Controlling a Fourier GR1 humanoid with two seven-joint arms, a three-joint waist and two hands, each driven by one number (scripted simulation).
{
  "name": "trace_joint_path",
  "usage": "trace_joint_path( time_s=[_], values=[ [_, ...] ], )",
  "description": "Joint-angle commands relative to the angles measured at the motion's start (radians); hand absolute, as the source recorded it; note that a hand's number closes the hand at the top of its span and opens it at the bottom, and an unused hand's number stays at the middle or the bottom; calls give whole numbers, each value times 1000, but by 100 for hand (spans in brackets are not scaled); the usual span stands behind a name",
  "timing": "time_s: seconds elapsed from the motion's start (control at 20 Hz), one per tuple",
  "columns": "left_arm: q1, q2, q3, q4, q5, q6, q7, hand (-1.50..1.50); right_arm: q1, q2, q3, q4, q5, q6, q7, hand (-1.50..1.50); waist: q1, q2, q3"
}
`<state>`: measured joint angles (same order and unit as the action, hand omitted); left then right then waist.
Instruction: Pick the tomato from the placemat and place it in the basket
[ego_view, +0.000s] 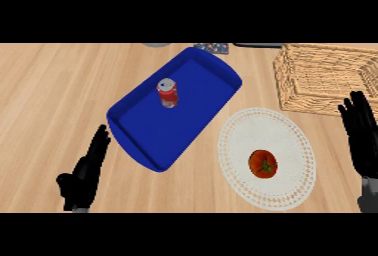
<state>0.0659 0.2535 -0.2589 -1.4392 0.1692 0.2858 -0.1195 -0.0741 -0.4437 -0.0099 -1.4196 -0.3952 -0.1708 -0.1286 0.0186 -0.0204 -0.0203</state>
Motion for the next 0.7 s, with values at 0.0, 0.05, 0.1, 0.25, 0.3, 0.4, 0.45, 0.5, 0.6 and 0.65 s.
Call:
trace_joint_path(
  time_s=[0.0, 0.05, 0.1, 0.25, 0.3, 0.4, 0.45, 0.5, 0.6, 0.65],
  values=[
    [63, 18, 12, -33, 23, -28, 23, 0, 4, 27, 6, -65, 12, 40, -89, 150, -14, 18, 20],
    [26, 15, 40, 59, 36, -24, 36, 0, -32, 35, 14, -135, -10, 60, -110, 150, -23, 18, 20],
    [33, 23, 34, 68, 42, -23, 95, 0, -90, 43, 13, -174, -5, 47, -133, 150, -19, 17, 20],
    [60, 68, 48, 133, 79, -64, 197, 0, -170, 112, 51, -284, -7, 92, -288, 150, -14, 16, 22],
    [61, 57, 8, 116, 63, -80, 194, 0, -176, 1, 193, -300, 184, 157, -300, 150, 13, 17, 17],
    [34, 80, 18, 122, 68, -94, 235, 0, -164, 172, 319, -277, 249, 74, -369, 150, 20, 26, 20],
    [58, 60, -1, 111, 60, -82, 230, 0, -130, 211, 372, -271, 346, -7, -393, 150, 12, 22, 20],
    [28, 84, 19, 94, 80, -95, 275, 0, -110, 244, 430, -241, 430, -73, -389, -150, 10, 22, 20],
    [48, 75, 28, 123, 89, -100, 255, 0, -99, 302, 473, -242, 551, -229, -344, -150, -8, 18, 17],
    [42, 119, 47, 94, 99, -117, 295, 0, -71, 303, 502, -255, 603, -273, -297, -150, -16, 14, 18]
  ],
)
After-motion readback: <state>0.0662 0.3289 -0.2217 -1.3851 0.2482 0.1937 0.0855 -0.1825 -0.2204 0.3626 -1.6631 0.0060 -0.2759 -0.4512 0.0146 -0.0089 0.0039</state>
